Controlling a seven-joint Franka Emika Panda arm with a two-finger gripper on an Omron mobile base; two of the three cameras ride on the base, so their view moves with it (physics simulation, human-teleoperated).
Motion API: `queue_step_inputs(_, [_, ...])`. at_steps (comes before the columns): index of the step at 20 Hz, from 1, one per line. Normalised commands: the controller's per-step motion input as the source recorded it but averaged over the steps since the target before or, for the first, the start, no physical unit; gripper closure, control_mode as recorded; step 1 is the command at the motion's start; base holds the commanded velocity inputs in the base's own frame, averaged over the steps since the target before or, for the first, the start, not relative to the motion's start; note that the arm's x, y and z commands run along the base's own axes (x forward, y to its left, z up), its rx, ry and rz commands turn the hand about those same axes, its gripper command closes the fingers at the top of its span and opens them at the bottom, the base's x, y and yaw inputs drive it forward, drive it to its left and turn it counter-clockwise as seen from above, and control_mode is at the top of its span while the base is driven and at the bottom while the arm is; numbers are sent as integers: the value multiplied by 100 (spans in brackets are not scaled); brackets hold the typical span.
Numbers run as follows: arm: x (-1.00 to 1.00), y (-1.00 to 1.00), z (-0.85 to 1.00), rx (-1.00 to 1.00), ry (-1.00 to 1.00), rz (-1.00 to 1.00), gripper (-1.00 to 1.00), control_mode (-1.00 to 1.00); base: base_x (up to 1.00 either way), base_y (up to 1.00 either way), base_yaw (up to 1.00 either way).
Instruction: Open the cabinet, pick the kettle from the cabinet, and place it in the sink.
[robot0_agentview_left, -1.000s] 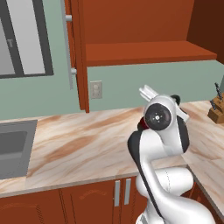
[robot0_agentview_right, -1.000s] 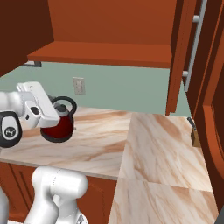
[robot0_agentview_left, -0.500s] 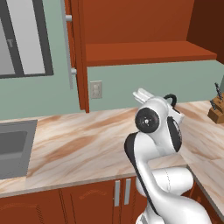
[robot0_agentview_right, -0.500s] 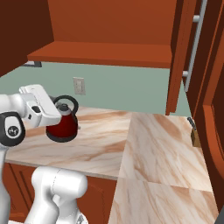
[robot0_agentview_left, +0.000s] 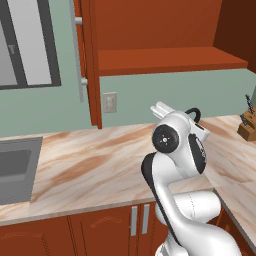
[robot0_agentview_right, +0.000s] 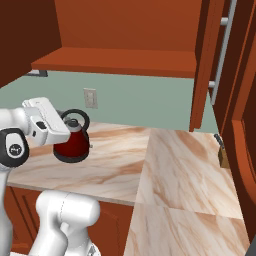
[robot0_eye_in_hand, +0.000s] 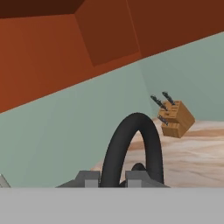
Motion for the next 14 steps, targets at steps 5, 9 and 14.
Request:
queue_step_inputs(5, [0,0,0,0,0,0,100,-100,0,0,0])
queue_step_inputs(9, [0,0,0,0,0,0,100,-100,0,0,0])
queue_step_inputs(14, [0,0,0,0,0,0,100,-100,0,0,0])
